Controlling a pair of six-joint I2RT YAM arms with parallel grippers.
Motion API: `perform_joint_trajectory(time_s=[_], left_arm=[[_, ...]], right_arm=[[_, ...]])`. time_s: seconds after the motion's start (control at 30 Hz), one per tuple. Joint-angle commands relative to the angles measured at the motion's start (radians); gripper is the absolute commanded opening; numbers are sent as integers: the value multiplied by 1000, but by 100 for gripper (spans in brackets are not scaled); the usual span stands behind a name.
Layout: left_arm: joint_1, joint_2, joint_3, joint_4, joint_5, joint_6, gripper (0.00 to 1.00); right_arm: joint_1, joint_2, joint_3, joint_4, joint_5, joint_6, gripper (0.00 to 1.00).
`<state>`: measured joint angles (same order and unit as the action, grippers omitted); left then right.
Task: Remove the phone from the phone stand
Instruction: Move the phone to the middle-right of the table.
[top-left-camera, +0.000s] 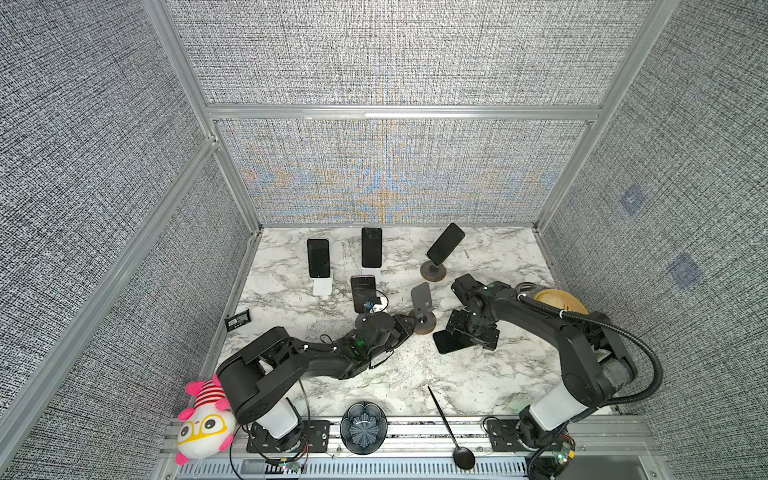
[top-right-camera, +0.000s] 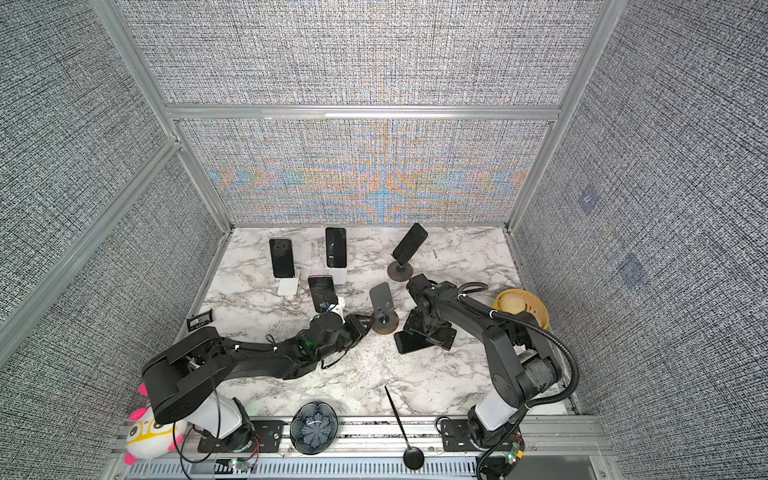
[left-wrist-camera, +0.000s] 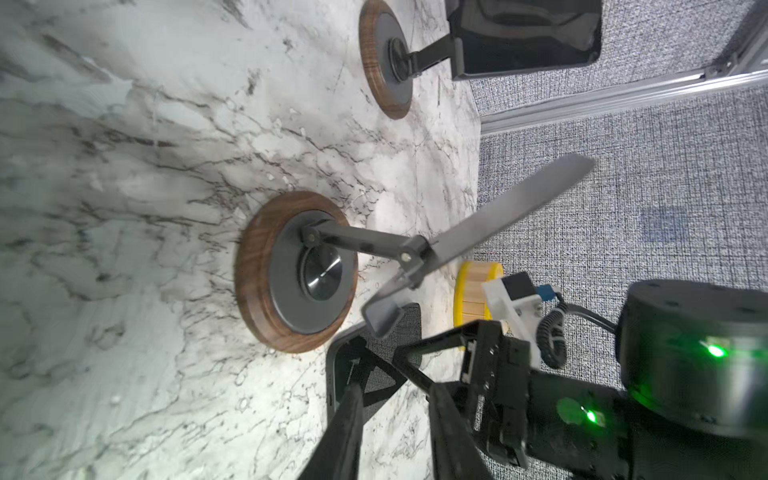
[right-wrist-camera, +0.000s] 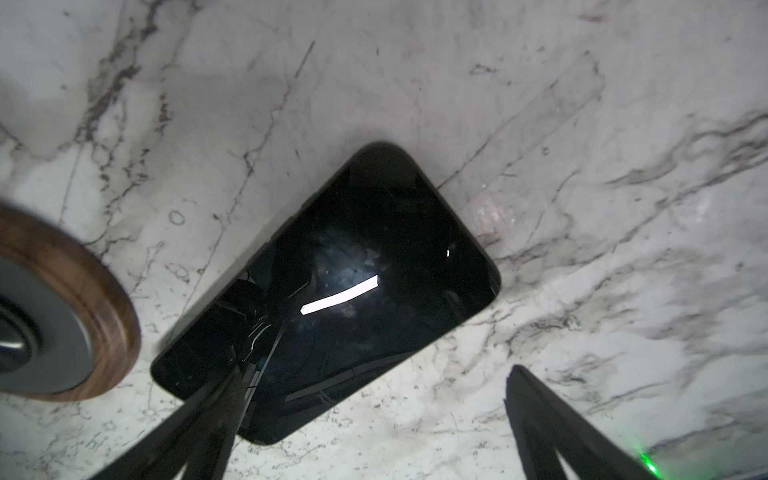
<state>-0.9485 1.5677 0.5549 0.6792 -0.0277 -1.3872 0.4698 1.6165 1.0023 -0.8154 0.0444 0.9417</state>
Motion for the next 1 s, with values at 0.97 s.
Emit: perform_joint_trajectory(time_s=[0.97], left_arm=[[0,-392,-31,-290,-160,226,30]], right_arm=[[-31,88,-71,83,-78,232,95]])
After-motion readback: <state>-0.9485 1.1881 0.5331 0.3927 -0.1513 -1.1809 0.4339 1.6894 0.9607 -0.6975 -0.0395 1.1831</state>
